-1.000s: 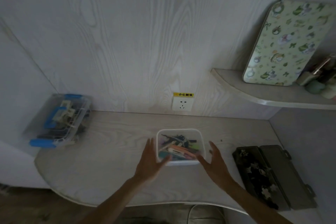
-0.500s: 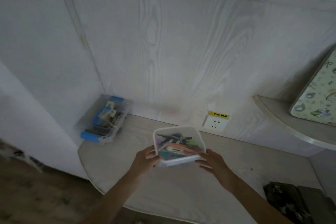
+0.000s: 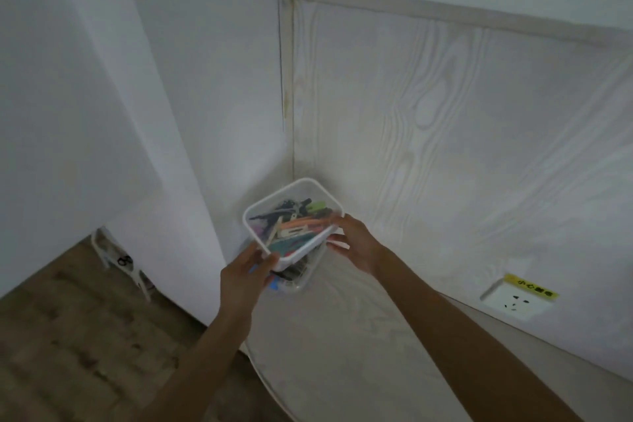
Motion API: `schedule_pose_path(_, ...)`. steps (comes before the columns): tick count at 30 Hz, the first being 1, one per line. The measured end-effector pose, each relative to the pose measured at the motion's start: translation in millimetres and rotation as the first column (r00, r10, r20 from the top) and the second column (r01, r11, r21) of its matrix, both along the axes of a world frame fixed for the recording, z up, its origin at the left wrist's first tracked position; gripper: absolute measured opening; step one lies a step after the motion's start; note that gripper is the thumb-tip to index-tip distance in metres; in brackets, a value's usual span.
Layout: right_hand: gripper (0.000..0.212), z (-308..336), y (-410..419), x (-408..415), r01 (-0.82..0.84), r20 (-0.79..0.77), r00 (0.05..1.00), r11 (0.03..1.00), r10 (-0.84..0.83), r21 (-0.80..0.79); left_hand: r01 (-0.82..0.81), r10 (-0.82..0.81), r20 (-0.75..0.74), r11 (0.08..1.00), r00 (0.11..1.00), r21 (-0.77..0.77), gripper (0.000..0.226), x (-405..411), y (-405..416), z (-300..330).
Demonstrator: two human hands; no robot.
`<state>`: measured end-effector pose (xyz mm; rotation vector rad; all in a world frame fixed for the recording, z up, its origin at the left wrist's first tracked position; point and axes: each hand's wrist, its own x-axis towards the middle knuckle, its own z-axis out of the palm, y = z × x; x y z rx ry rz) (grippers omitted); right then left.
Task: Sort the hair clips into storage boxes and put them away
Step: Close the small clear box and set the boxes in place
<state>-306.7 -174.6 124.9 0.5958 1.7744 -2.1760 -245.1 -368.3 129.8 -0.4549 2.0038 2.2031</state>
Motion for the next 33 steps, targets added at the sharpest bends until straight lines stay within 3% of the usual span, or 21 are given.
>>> schedule_pose_path(5, 0.019, -8.8, -27.1, -16.5, -0.031, 0.007, 1.0, 1.0, 0.031, -0.002, -0.13, 0.126, 0.12, 0.991, 0.985, 0.028, 0.039, -15.2, -7.2, -21.0)
schedule_pose_path(7, 0.022, -11.9, -28.8, -19.5, -0.018, -0.039, 0.999, 1.0, 0.018, -0.006, -0.17, 0.164, 0.153, 0.985, 0.974, 0.021, 0.023, -17.0, -7.6, -22.3)
schedule_pose_path(11, 0.02, -29.7, -38.0, -20.5, 0.158, -0.025, 0.987, 0.987, -0.159, -0.032, -0.153, 0.138, 0.209, 0.987, 0.968, 0.058, 0.016, -26.6, -10.8, -30.4)
schedule_pose_path(13, 0.013, -34.9, -41.6, -23.7, 0.206, -0.035, 0.978, 0.978, -0.205, 0.033, -0.104, 0.098, 0.175, 0.994, 0.98, 0.026, 0.012, -34.1, -10.0, -31.4)
schedule_pose_path(15, 0.022, -36.9, -37.5, -30.9, 0.212, -0.049, 0.977, 0.965, -0.206, 0.155, -0.034, 0.034, 0.151, 0.999, 0.988, -0.001, 0.009, -41.1, -7.9, -30.0)
schedule_pose_path(19, 0.019, -35.4, -26.0, -41.0, 0.13, -0.064, 0.991, 0.919, -0.115, 0.372, 0.044, -0.048, 0.206, 0.999, 0.977, 0.025, 0.014, -54.1, -7.0, -30.9)
schedule_pose_path(23, 0.034, -30.6, -31.9, -39.9, 0.151, -0.055, 0.989, 0.903, -0.14, 0.402, 0.096, -0.112, 0.28, 0.993, 0.954, 0.069, 0.014, -55.1, -12.0, -29.0)
schedule_pose_path(26, 0.042, -23.1, -34.9, -34.9, 0.133, 0.064, 0.985, 0.944, -0.159, 0.301, 0.069, -0.08, 0.295, 0.996, 0.952, 0.049, 0.02, -46.8, -8.6, -23.7)
schedule_pose_path(29, 0.045, -7.7, -31.0, -16.2, 0.118, 0.181, 0.973, 0.982, -0.144, 0.145, 0.018, 0.009, 0.311, 0.996, 0.951, -0.084, 0.03, -30.4, 4.7, -27.7)
schedule_pose_path(33, 0.041, -0.8, 21.4, 36.9, 0.104, 0.156, 0.98, 0.989, -0.121, 0.108, 0.183, -0.14, 0.381, 0.98, 0.914, -0.08, 0.024, -0.9, 48.2, -28.1)
